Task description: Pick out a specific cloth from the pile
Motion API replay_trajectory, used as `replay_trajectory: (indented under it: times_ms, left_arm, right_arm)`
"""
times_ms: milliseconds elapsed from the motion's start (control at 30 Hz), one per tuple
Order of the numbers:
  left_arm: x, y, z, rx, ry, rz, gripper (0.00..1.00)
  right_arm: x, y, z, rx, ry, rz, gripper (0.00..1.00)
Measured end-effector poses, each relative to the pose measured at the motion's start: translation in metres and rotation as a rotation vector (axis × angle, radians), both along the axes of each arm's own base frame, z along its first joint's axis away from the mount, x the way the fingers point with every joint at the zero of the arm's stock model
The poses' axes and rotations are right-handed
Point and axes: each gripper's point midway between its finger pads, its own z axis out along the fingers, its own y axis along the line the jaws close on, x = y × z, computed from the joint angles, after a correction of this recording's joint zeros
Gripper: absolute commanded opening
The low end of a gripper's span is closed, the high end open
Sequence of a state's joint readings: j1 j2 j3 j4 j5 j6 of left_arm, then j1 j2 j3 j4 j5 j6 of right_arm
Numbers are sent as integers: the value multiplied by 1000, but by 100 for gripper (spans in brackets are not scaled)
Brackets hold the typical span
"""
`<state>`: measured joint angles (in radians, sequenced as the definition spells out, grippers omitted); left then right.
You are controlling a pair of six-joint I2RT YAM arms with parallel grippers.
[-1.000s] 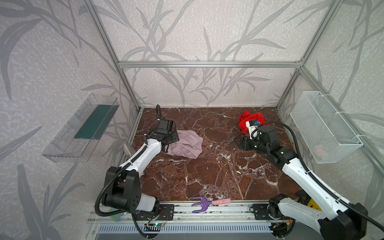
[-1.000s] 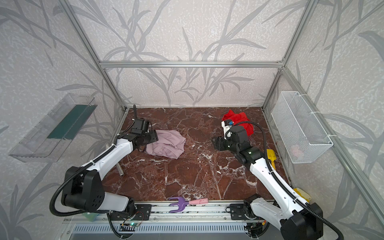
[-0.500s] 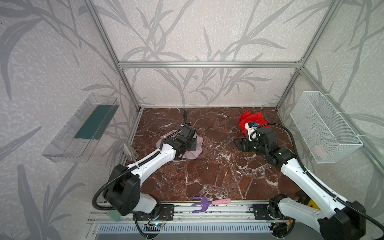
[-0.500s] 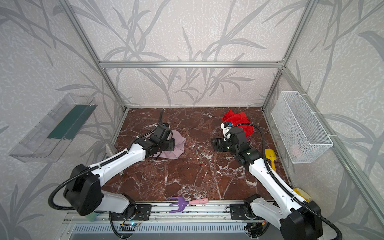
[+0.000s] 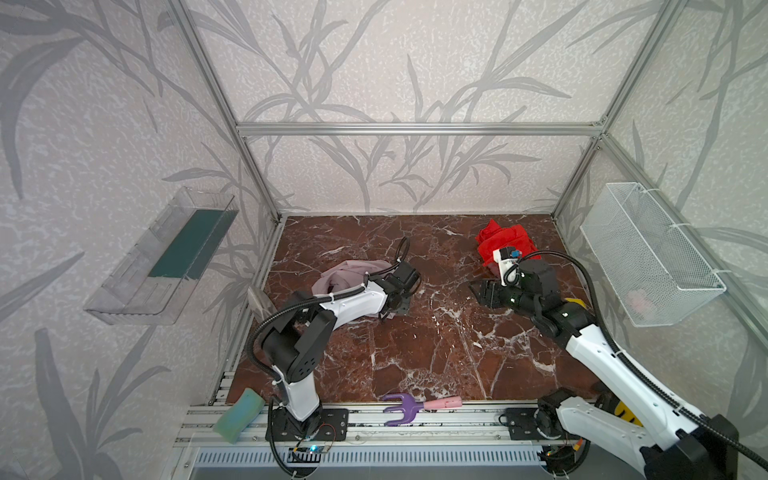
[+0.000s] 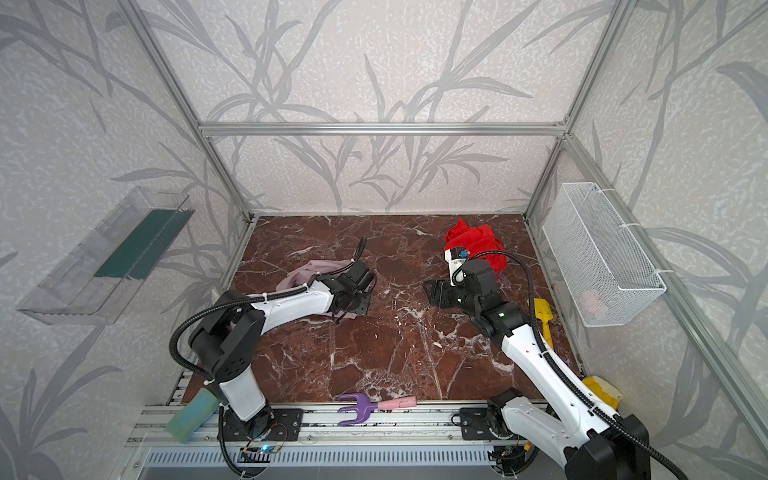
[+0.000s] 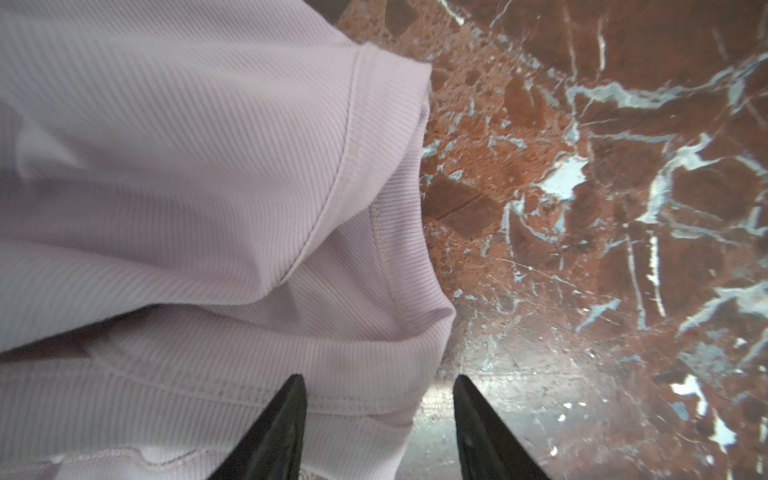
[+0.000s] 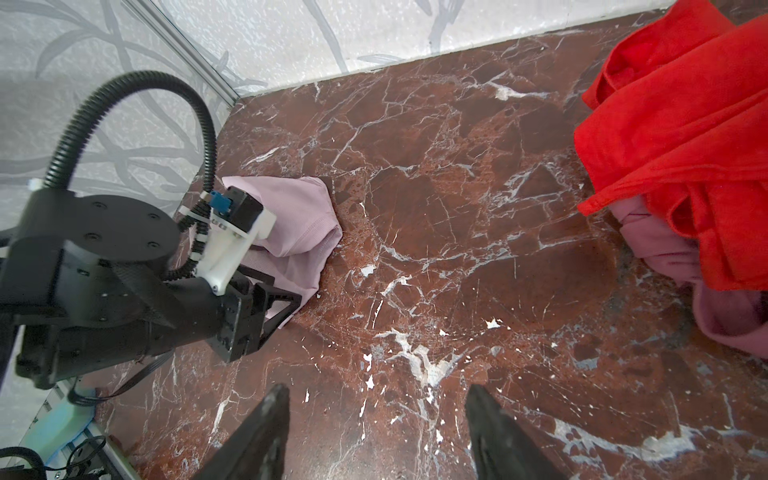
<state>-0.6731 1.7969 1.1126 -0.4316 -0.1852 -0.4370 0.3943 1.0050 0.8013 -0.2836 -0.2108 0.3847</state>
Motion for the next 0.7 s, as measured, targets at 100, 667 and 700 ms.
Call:
replay_trajectory:
  times_ms: [100, 667, 700]
  left_arm:
    - [-1, 1, -10, 17, 17, 2, 53]
    - [10, 5, -12, 66, -12, 25, 0]
    - [9, 6, -7, 64, -15, 26, 0]
  right_arm:
    - [0, 0, -1, 4, 5, -3, 67]
    - [-1, 0, -2, 5, 12, -7, 67]
    - [-1, 0, -1, 5, 11, -7, 67]
